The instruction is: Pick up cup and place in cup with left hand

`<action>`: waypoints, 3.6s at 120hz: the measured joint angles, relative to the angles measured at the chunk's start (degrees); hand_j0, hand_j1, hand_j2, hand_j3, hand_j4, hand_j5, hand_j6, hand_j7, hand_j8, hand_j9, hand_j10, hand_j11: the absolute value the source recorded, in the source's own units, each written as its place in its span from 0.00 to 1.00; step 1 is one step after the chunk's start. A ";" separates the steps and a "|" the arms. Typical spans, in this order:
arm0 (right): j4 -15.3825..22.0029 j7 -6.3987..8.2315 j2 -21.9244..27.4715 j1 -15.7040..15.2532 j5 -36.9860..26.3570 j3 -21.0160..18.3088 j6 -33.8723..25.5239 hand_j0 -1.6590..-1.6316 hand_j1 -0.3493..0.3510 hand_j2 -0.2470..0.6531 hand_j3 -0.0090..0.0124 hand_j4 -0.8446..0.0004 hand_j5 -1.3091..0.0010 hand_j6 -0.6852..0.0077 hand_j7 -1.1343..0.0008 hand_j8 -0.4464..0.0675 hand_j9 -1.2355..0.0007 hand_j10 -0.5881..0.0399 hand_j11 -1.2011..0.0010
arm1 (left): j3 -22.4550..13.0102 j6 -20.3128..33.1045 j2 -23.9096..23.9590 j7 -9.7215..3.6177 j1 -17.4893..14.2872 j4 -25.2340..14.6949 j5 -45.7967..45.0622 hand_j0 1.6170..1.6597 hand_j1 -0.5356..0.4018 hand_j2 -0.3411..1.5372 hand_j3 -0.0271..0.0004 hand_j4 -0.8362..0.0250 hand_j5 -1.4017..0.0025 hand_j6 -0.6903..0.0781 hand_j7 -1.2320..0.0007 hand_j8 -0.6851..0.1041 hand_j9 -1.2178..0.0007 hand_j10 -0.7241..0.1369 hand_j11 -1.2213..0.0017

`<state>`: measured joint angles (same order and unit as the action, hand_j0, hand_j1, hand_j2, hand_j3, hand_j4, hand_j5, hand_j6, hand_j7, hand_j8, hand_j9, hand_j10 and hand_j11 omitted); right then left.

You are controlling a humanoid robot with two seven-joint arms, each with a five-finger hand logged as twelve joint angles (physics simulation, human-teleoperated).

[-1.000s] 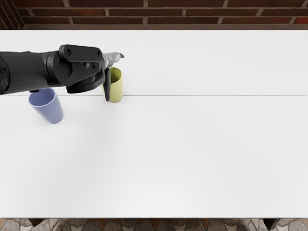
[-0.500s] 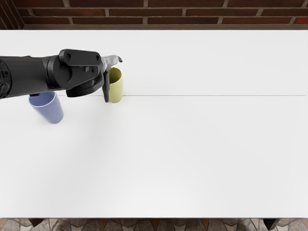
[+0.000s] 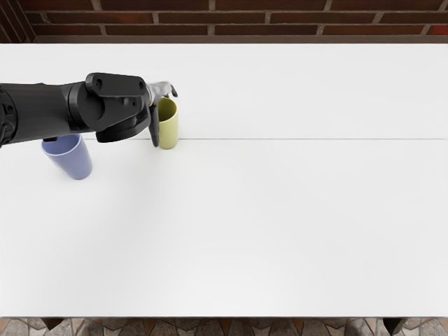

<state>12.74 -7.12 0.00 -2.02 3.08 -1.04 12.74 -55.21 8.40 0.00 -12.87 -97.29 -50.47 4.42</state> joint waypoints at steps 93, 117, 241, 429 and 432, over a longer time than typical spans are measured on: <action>0.00 0.00 0.00 0.00 0.00 0.00 0.00 0.04 0.02 0.27 0.42 0.98 0.99 0.97 0.98 0.84 0.99 0.92 0.98 | 0.26 -8.17 -3.88 -0.31 -11.10 -5.68 -3.51 0.77 0.45 0.21 0.99 0.53 0.54 0.61 0.49 0.52 0.46 0.40 0.45; 0.00 0.01 0.00 0.00 0.00 0.00 0.00 0.04 0.02 0.27 0.42 0.98 0.99 0.97 0.98 0.84 0.99 0.92 0.98 | -1.81 -13.44 -9.40 -0.58 -18.87 -12.44 -5.06 0.78 0.45 0.21 0.99 0.55 0.52 0.59 0.46 0.53 0.43 0.35 0.43; 0.00 0.00 0.00 0.00 0.00 0.00 0.00 0.04 0.02 0.27 0.42 0.98 0.99 0.97 0.98 0.84 0.99 0.92 0.98 | -16.50 -10.92 -23.38 -0.40 -22.41 -16.72 -9.36 0.80 0.41 0.21 0.99 0.66 0.42 0.69 0.37 0.60 0.36 0.32 0.35; 0.00 0.00 0.00 0.00 0.00 0.01 0.00 0.04 0.02 0.27 0.42 0.98 0.99 0.97 0.98 0.84 0.99 0.92 0.98 | -20.00 -11.82 -25.76 -0.58 -28.58 -28.15 -10.89 0.72 0.34 0.25 0.99 0.74 0.33 0.80 0.20 0.71 0.17 0.33 0.22; 0.00 0.00 0.00 0.00 0.00 0.00 0.00 0.04 0.02 0.27 0.42 0.98 0.99 0.97 0.98 0.84 0.99 0.92 0.98 | -19.98 -11.82 -25.76 -0.58 -28.60 -28.19 -10.90 0.72 0.34 0.25 0.99 0.74 0.33 0.81 0.20 0.72 0.16 0.33 0.22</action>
<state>12.75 -7.12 0.00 -2.02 3.07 -1.04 12.74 -75.19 -3.42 -25.76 -13.45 -125.90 -78.66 -6.48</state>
